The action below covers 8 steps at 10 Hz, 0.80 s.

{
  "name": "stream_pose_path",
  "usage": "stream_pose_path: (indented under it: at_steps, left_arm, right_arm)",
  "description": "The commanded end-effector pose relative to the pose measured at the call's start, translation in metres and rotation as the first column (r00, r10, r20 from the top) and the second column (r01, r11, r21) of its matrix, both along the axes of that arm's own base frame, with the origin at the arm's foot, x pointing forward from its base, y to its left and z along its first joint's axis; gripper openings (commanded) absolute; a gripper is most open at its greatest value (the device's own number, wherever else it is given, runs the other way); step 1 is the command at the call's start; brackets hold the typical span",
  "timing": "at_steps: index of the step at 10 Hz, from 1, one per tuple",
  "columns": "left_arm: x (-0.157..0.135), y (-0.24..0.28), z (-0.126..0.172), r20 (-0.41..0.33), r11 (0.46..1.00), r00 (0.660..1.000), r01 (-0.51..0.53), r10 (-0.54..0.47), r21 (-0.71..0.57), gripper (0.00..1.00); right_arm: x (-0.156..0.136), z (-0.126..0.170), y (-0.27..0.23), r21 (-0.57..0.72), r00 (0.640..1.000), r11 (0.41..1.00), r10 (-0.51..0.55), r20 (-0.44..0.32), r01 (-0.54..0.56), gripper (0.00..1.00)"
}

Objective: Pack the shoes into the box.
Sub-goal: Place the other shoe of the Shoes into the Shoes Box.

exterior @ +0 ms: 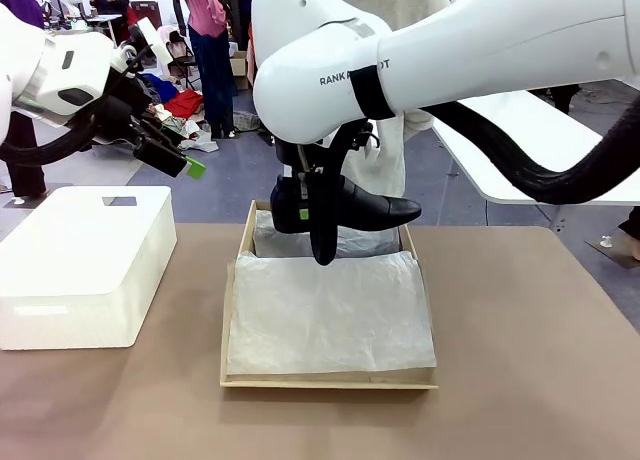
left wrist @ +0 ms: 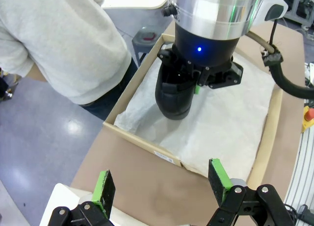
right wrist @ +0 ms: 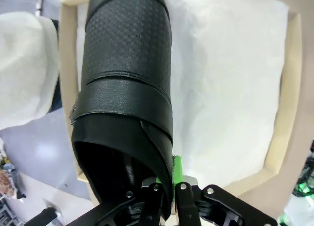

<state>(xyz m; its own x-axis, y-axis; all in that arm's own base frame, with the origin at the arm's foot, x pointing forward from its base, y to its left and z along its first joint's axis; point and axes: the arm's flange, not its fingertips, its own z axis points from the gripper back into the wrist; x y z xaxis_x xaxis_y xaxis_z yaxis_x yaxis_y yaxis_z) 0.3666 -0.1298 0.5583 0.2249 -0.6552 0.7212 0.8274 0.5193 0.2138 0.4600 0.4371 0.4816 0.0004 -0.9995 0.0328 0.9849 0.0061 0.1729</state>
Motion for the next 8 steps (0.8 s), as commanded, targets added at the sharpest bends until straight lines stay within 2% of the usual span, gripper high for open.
stream_pose_path:
  at_steps: [1, 3, 8]
  left_arm:
    - [0.001, 0.001, 0.000, -0.003, 1.000, 1.000, 0.006, -0.006, -0.011, 1.00]
    - [0.001, 0.001, 0.000, -0.003, 1.000, 1.000, 0.006, -0.006, -0.011, 1.00]
    - [0.001, 0.001, 0.000, -0.003, 1.000, 1.000, 0.006, -0.006, -0.011, 1.00]
  right_arm:
    - [-0.003, -0.002, 0.004, 0.059, 1.000, 0.998, -0.026, -0.014, 0.026, 0.00]
    - [-0.003, -0.007, 0.005, 0.093, 0.996, 0.992, -0.078, -0.034, 0.080, 0.00]
    - [-0.002, -0.030, 0.007, 0.096, 0.998, 0.994, -0.052, -0.039, 0.056, 0.00]
